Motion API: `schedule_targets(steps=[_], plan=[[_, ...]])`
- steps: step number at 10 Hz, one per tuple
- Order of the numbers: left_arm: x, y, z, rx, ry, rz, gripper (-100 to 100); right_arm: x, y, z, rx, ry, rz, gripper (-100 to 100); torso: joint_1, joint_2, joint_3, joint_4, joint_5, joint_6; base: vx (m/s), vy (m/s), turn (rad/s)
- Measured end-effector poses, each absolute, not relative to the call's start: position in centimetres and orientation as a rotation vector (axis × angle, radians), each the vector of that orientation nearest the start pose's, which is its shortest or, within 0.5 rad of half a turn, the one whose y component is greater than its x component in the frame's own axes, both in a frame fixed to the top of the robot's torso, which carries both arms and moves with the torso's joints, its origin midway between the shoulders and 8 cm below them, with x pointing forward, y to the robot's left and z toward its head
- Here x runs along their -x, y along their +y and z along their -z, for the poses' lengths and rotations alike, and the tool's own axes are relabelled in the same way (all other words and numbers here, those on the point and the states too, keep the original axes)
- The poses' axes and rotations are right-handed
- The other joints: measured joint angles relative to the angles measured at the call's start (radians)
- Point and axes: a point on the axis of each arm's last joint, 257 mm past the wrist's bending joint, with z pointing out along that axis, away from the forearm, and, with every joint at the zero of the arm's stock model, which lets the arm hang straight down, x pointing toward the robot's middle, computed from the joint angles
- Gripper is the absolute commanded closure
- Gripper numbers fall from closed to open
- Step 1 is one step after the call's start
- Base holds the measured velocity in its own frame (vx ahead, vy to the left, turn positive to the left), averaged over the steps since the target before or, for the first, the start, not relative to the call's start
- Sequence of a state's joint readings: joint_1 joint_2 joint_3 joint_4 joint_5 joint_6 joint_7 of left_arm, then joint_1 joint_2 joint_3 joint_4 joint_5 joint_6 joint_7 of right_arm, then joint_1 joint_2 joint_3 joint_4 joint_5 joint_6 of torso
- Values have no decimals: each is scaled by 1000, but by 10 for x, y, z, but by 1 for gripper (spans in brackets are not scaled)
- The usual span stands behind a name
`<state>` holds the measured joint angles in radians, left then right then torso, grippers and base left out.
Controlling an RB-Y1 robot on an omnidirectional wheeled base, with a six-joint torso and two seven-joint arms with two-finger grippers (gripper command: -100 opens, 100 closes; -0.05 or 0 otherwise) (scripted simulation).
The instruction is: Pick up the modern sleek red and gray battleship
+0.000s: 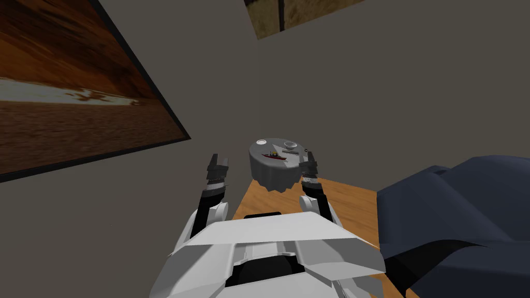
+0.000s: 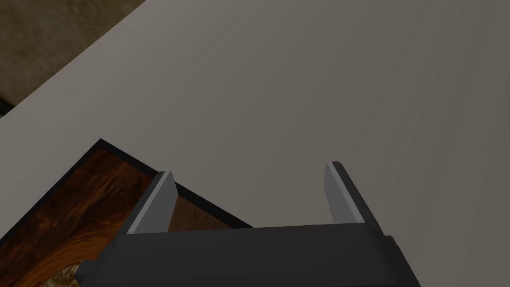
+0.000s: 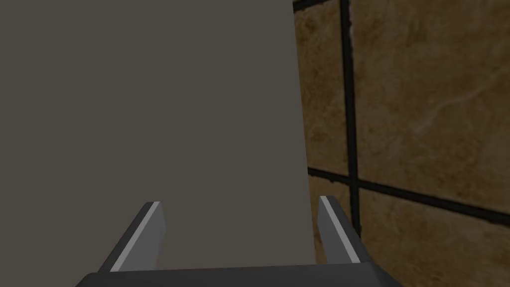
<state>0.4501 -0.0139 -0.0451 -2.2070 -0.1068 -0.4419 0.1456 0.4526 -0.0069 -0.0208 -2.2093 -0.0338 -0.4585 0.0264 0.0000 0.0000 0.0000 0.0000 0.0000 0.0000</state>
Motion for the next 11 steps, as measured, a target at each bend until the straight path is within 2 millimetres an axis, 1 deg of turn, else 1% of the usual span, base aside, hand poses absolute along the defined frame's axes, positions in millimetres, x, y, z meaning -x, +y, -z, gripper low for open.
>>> schedule_targets(steps=[2,5,6,7,8,9,10,11], plan=[[-375,251,4,736,687,1411,0,-373,-276,-4,-671,682,-1292,-100,3,-1,-1,0,1,0,15,52,-87],[-375,251,4,736,687,1411,0,-393,-246,-11,-556,752,-1318,-100,6,-2,-1,0,1,0,10,80,-89],[-375,251,4,736,687,1411,0,-397,-241,-14,-531,759,-1326,-100,5,-1,-1,0,1,0,10,65,-90],[-375,251,4,736,687,1411,0,-402,-230,-19,-491,771,-1336,-100,4,-1,-1,0,1,0,-2,-7,-10],[-375,251,4,736,687,1411,0,-406,-217,-19,-446,799,-1341,-100,1,-1,-1,0,0,0,-19,-10,-64],[-375,251,4,736,687,1411,0,-409,-207,-27,-413,801,-1351,-100,0,0,0,0,0,0,-11,-5,-36],[-375,251,4,736,687,1411,0,-412,-196,-26,-376,822,-1353,-100,0,0,0,0,0,0,0,0,0],[-375,251,4,736,687,1411,0,-416,-188,-30,-347,827,-1358,-100,0,-1,0,0,0,0,0,0,0]])
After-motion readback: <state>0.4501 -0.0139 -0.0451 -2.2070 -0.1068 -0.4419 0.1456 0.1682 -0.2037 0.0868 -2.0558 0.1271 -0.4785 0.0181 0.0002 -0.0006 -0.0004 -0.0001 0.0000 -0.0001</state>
